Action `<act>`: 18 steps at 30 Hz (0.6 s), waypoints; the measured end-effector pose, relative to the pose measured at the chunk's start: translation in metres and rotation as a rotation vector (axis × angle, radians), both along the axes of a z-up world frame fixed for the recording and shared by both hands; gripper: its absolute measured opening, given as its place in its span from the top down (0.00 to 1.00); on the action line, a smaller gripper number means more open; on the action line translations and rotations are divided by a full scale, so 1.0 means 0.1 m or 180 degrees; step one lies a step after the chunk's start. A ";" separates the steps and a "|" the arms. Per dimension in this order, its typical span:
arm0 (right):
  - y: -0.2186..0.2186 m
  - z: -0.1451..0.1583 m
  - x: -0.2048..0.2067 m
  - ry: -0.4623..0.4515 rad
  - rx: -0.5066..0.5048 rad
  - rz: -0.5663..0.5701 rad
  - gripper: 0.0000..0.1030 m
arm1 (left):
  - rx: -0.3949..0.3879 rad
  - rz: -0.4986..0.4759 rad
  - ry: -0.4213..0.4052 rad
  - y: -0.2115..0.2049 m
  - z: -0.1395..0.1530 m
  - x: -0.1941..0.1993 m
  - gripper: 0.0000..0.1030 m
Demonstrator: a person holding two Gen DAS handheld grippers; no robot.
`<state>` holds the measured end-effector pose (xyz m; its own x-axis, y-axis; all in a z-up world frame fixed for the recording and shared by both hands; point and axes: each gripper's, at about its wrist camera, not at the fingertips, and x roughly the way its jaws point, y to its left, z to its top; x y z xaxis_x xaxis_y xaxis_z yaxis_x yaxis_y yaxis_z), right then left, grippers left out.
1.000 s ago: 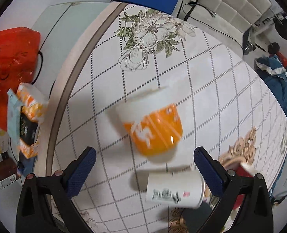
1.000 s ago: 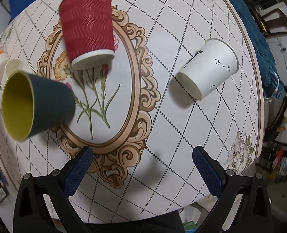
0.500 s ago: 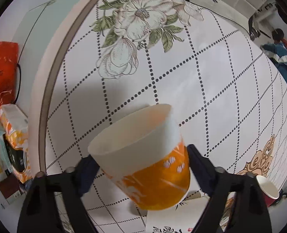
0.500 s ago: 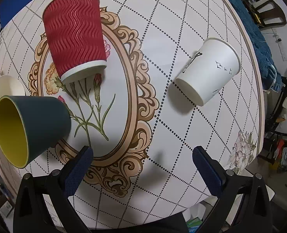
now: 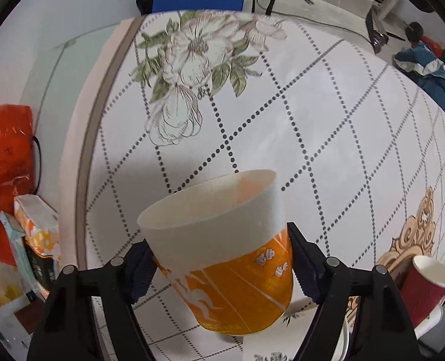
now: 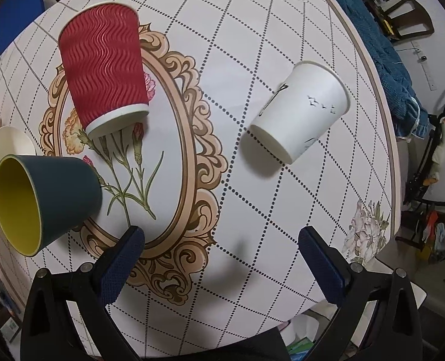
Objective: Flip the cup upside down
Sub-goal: 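Close the left tool on the orange-and-white cup and lift it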
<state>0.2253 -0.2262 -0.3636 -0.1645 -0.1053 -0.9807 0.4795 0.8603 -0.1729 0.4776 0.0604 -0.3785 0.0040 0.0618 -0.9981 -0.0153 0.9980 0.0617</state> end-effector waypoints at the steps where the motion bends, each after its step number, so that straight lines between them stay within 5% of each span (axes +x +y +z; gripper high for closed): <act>1: 0.00 0.01 -0.01 -0.0011 -0.0008 0.0001 0.00 | -0.0008 -0.0020 -0.0020 -0.02 0.04 0.00 0.26; 11: 0.07 0.20 -0.17 -0.0138 0.0061 0.0115 0.00 | -0.0090 -0.0288 -0.0328 -0.15 0.84 -0.59 0.26; 18: 0.09 0.36 -0.40 -0.0283 0.0169 0.0272 0.00 | -0.0160 -0.0434 -0.0271 -0.17 1.15 -1.27 0.26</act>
